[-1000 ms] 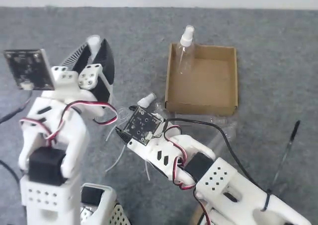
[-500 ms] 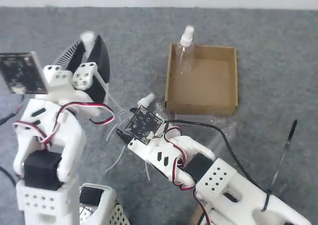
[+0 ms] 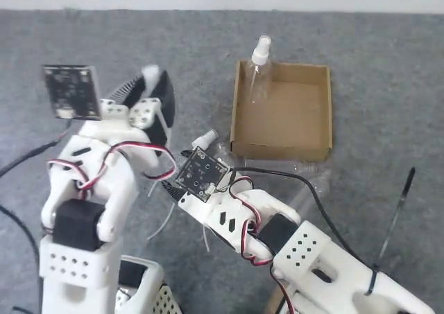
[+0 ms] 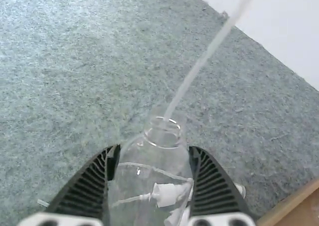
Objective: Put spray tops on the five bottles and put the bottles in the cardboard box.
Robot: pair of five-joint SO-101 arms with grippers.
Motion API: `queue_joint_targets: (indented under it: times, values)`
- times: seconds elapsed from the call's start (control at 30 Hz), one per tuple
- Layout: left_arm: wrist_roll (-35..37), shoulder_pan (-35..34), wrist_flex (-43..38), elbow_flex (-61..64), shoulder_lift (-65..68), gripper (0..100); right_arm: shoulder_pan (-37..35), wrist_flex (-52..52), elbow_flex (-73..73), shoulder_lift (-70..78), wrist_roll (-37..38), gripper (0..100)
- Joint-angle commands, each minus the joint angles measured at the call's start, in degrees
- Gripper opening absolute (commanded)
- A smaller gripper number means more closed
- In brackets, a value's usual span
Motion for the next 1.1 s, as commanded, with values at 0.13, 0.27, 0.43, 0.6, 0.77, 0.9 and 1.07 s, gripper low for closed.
queue_joint_targets:
  times: [0.13, 0.27, 0.43, 0.6, 0.77, 0.9, 1.07]
  values:
    - [-0.9, -0.5, 6.2, 1.3, -1.2, 1, 0.1, -2.4, -0.4, -3.0, -5.7, 0.6]
    - [-4.0, -1.4, 7.4, 2.7, -1.2, 1, 0.2, -6.5, 1.4, -5.1, -8.1, 0.6]
    - [-5.8, -1.1, 7.6, 5.7, -1.2, 1, 0.2, -10.5, 5.4, -9.2, -8.0, 0.6]
    - [-5.9, -1.1, 7.9, 5.6, -1.2, 2, 0.3, -10.5, 5.6, -9.6, -8.0, 0.6]
    - [-9.7, 0.0, 9.9, 5.6, -1.3, 11, 0.4, -10.5, 5.6, -9.6, -8.0, 0.6]
    - [-11.8, -0.1, 10.0, 3.3, -1.3, 13, 2.2, -10.5, 5.6, -9.6, -8.0, 0.6]
    - [-12.0, -0.2, 13.2, -5.0, -1.2, 14, 3.2, -10.5, 5.6, -9.6, -8.1, 0.6]
